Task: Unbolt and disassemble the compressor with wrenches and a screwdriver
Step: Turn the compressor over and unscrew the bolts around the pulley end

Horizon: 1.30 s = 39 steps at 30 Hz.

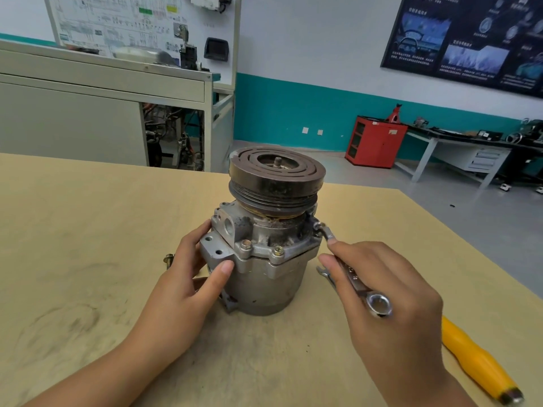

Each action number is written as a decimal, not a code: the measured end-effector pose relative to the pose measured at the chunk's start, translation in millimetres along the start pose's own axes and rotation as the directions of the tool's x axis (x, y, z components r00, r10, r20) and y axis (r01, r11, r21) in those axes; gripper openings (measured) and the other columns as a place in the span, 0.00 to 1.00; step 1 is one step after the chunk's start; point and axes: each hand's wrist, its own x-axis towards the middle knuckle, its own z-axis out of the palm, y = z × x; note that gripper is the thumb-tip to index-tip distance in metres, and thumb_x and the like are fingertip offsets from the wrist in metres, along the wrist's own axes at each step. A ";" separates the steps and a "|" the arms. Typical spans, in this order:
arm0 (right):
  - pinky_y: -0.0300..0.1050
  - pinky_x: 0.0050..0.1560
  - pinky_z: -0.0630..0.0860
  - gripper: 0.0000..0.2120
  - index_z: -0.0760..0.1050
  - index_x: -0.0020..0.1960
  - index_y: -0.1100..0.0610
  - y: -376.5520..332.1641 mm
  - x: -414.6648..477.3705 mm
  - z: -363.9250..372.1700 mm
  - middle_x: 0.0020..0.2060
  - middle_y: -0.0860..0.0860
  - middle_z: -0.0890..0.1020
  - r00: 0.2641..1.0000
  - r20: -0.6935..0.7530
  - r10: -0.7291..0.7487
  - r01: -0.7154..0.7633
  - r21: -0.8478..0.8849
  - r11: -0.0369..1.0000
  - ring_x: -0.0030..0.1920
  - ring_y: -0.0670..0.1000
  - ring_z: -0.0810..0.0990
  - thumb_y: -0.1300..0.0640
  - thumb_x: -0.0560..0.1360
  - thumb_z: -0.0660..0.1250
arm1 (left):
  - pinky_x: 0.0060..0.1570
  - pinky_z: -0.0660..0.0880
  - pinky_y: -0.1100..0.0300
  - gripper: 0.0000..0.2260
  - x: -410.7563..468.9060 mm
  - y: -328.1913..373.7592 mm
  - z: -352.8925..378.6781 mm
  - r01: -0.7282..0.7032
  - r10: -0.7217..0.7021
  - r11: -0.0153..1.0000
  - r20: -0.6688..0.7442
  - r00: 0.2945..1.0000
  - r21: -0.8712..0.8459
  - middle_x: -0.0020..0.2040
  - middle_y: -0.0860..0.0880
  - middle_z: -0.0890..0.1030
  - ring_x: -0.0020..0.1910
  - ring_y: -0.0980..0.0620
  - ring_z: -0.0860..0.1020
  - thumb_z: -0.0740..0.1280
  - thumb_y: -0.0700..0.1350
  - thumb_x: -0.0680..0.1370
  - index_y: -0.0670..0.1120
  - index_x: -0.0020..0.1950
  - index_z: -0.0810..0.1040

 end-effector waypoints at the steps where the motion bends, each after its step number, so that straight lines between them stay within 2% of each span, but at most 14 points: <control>1: 0.39 0.40 0.72 0.10 0.83 0.45 0.64 -0.1 -0.1 0.0 0.35 0.55 0.82 1.000 0.020 0.002 -0.002 -0.015 1.000 0.34 0.54 0.79 0.57 0.73 0.70 | 0.45 0.70 0.78 0.26 0.1 0.1 0.0 0.002 -0.002 1.000 -0.001 1.000 0.001 0.56 0.71 0.76 0.59 0.68 0.75 0.62 0.62 0.66 0.68 0.64 0.64; 4: 0.39 0.36 0.73 0.09 0.83 0.45 0.63 -4.0 0.4 -1.6 0.33 0.53 0.81 0.998 0.064 0.012 -0.009 -0.041 0.999 0.31 0.52 0.78 0.57 0.69 0.70 | 0.45 0.70 0.78 0.25 0.0 0.2 0.3 0.005 -0.005 1.000 -0.003 1.000 0.001 0.56 0.70 0.76 0.59 0.68 0.75 0.62 0.61 0.67 0.69 0.63 0.64; 7: 0.43 0.28 0.77 0.08 0.82 0.42 0.60 -11.5 4.1 -3.9 0.30 0.52 0.81 0.993 0.112 0.034 -0.027 -0.060 0.998 0.29 0.53 0.79 0.56 0.68 0.70 | 0.45 0.70 0.78 0.25 0.2 -0.4 0.3 0.009 -0.009 1.000 -0.003 1.000 0.003 0.56 0.70 0.76 0.59 0.68 0.75 0.62 0.61 0.66 0.69 0.63 0.64; 9: 0.45 0.25 0.76 0.06 0.81 0.40 0.58 -15.6 8.3 -5.1 0.28 0.50 0.80 0.988 0.135 0.076 -0.069 -0.051 0.996 0.27 0.51 0.77 0.55 0.69 0.69 | 0.45 0.71 0.77 0.25 0.2 -1.3 -0.2 0.012 -0.012 1.000 -0.002 1.000 0.006 0.57 0.69 0.77 0.59 0.67 0.75 0.62 0.62 0.66 0.69 0.63 0.64; 11: 0.41 0.27 0.73 0.06 0.81 0.39 0.55 -16.4 11.8 -7.5 0.28 0.47 0.79 0.977 0.146 0.156 -0.161 0.024 0.987 0.27 0.48 0.76 0.55 0.71 0.68 | 0.46 0.71 0.77 0.25 0.2 -2.0 -0.6 0.012 -0.012 1.000 0.001 1.000 0.007 0.58 0.68 0.77 0.59 0.66 0.75 0.62 0.62 0.66 0.70 0.63 0.63; 13: 0.36 0.30 0.70 0.06 0.81 0.39 0.52 -13.1 13.7 -11.7 0.28 0.45 0.79 0.945 0.172 0.279 -0.309 0.180 0.934 0.31 0.47 0.77 0.55 0.73 0.67 | 0.46 0.71 0.77 0.25 0.4 -2.5 -0.9 0.010 -0.010 1.000 0.002 1.000 0.009 0.58 0.69 0.76 0.59 0.66 0.75 0.62 0.63 0.66 0.71 0.63 0.63; 16: 0.29 0.28 0.68 0.07 0.81 0.37 0.48 -2.1 18.0 -17.7 0.29 0.46 0.79 0.848 0.259 0.462 -0.530 0.406 0.745 0.30 0.42 0.75 0.55 0.73 0.69 | 0.46 0.71 0.77 0.24 0.7 -3.5 -1.7 0.009 -0.009 1.000 0.005 1.000 0.016 0.58 0.70 0.76 0.60 0.66 0.75 0.62 0.63 0.66 0.72 0.62 0.63; 20: 0.29 0.28 0.67 0.08 0.83 0.39 0.52 22.7 26.6 -22.6 0.23 0.45 0.75 0.743 0.401 0.536 -0.669 0.491 0.558 0.25 0.41 0.71 0.62 0.73 0.69 | 0.48 0.71 0.76 0.25 1.2 -4.7 -2.0 0.005 -0.005 1.000 0.014 1.000 0.010 0.59 0.69 0.76 0.61 0.66 0.74 0.63 0.63 0.67 0.72 0.63 0.62; 21: 0.31 0.27 0.67 0.09 0.83 0.39 0.53 29.6 27.9 -21.9 0.23 0.45 0.73 0.699 0.453 0.554 -0.712 0.515 0.477 0.25 0.43 0.69 0.63 0.73 0.68 | 0.48 0.71 0.76 0.25 1.2 -5.1 -2.2 0.004 -0.004 1.000 0.016 1.000 0.008 0.59 0.69 0.76 0.61 0.66 0.74 0.63 0.63 0.67 0.72 0.63 0.62; 23: 0.35 0.25 0.65 0.09 0.81 0.39 0.57 43.7 29.3 -17.7 0.23 0.48 0.69 0.577 0.557 0.597 -0.790 0.566 0.235 0.25 0.46 0.66 0.66 0.74 0.65 | 0.49 0.71 0.76 0.25 1.1 -5.5 -2.3 0.000 0.000 1.000 0.019 1.000 0.002 0.60 0.69 0.76 0.61 0.65 0.74 0.63 0.63 0.67 0.72 0.64 0.62; 25: 0.35 0.23 0.64 0.07 0.76 0.40 0.59 54.0 31.7 -11.0 0.22 0.49 0.68 0.471 0.622 0.625 -0.806 0.591 0.019 0.23 0.46 0.64 0.67 0.74 0.63 | 0.49 0.71 0.76 0.25 1.1 -5.8 -2.4 0.001 0.000 1.000 0.021 1.000 -0.001 0.60 0.69 0.75 0.62 0.65 0.74 0.63 0.63 0.67 0.72 0.63 0.62; 28: 0.35 0.21 0.64 0.09 0.70 0.38 0.58 63.6 36.2 1.4 0.22 0.48 0.67 0.397 0.663 0.635 -0.788 0.601 -0.136 0.22 0.44 0.64 0.66 0.75 0.61 | 0.49 0.71 0.76 0.25 1.3 -5.5 -2.4 0.000 0.000 1.000 0.023 1.000 -0.001 0.60 0.70 0.75 0.62 0.66 0.74 0.63 0.63 0.67 0.73 0.63 0.62; 32: 0.34 0.21 0.63 0.11 0.68 0.36 0.56 69.4 44.5 21.7 0.23 0.47 0.66 0.340 0.676 0.654 -0.774 0.596 -0.214 0.22 0.44 0.64 0.65 0.76 0.61 | 0.49 0.71 0.76 0.24 1.3 -5.1 -2.0 -0.003 0.004 1.000 0.026 1.000 -0.006 0.60 0.71 0.75 0.62 0.67 0.73 0.63 0.62 0.67 0.72 0.63 0.62; 39: 0.34 0.22 0.65 0.09 0.71 0.38 0.57 66.9 60.8 57.2 0.22 0.46 0.67 0.366 0.653 0.663 -0.794 0.591 -0.144 0.23 0.43 0.65 0.64 0.76 0.64 | 0.49 0.71 0.76 0.26 0.6 -6.2 -1.4 0.000 0.000 1.000 0.021 1.000 -0.016 0.59 0.69 0.76 0.60 0.66 0.75 0.63 0.61 0.68 0.69 0.65 0.62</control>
